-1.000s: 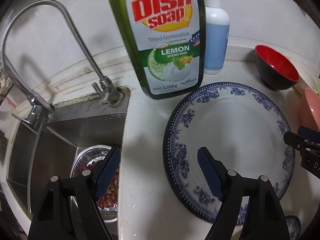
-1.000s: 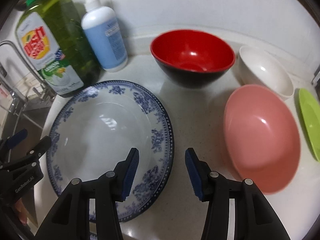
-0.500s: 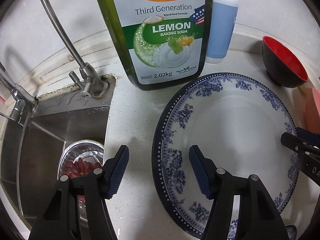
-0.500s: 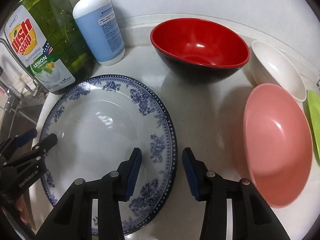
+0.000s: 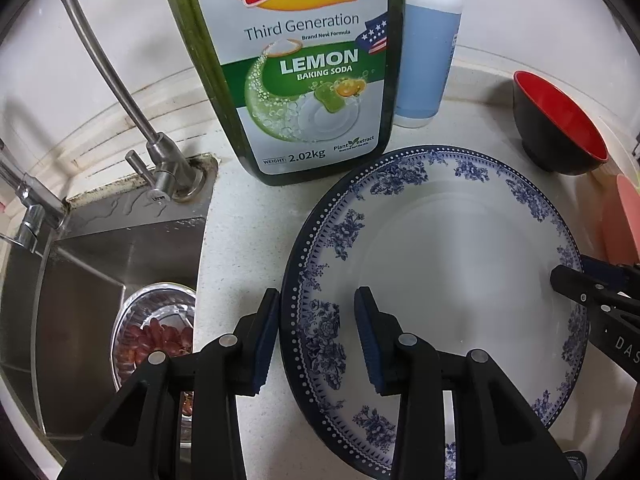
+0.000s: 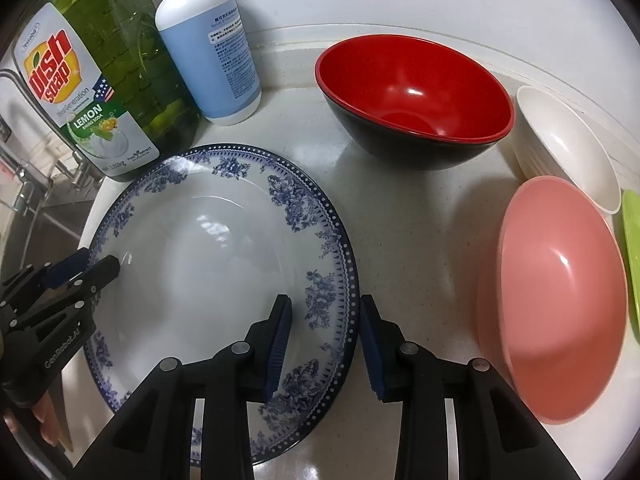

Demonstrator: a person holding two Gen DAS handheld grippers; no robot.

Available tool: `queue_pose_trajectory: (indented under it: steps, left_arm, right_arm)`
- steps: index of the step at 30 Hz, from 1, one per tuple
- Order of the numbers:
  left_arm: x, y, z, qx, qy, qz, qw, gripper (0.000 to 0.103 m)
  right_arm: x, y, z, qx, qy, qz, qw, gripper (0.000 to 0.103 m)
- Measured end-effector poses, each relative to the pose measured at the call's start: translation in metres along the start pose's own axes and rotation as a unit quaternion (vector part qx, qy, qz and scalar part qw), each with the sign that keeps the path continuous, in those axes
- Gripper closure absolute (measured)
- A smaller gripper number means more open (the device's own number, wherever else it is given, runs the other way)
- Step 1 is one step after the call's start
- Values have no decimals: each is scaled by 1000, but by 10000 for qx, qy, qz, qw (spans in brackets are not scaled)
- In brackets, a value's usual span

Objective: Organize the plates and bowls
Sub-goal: 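Lower the held plate with both tools onto the smaller plate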

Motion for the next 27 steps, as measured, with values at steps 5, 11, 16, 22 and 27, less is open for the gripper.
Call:
queue_pose_trajectory:
  steps: [5,11,16,22,27]
  left_arm:
    - [1,-3,-16,-120,-29,-68,9999,65]
    - [2,-6,-43,-183,-89,-76,9998,65]
    - [3,-15,-75,-401,-122,-38,9991,65]
    - [6,-38,-108,-536,-150,-136,9984,65]
    - [10,-61,-126,-478,-162,-196,9985,65]
  right_arm:
    - [4,-4,-15,-137,-65,-76,9999,68]
    - [6,-9,-47,-292,-129,-100,9994,68]
    - [10,-21,-77,-429,-165,-82,9989,68]
    - [19,-38,-105,-528,-208,-151,9983,68]
    - [22,-60,-125,-545,-220,-210,9980,68]
Point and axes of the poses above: each gripper's, at about its wrist camera, not at the fingertips, and z roughly the way its jaws point, x to its left, y to its top, the point moved 3 cm from there along z, roughly the way its jaws point, and after that the axes turned 11 degrees about -z, right-handed, at the moved point
